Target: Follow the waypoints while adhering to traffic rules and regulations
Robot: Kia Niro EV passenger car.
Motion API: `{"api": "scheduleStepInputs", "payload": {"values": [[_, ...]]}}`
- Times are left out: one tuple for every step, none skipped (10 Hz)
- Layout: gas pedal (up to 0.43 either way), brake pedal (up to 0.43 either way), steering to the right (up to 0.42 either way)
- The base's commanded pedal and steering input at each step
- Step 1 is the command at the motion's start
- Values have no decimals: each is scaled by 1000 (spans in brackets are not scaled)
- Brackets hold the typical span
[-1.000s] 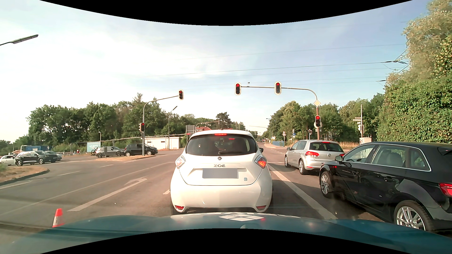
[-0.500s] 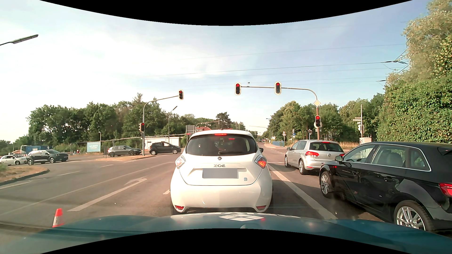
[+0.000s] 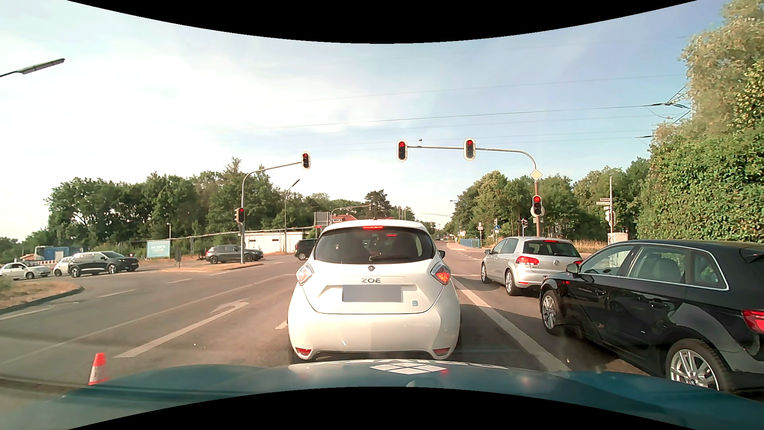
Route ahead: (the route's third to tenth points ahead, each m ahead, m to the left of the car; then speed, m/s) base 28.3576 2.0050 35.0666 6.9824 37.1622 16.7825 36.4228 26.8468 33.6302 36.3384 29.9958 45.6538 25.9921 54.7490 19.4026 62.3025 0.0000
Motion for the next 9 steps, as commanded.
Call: {"api": "scheduleStepInputs", "payload": {"values": [[0,213,6],[0,213,5],[0,213,5],[0,213,5],[0,213,5],[0,213,5],[0,213,5],[0,220,5],[0,220,5]]}}
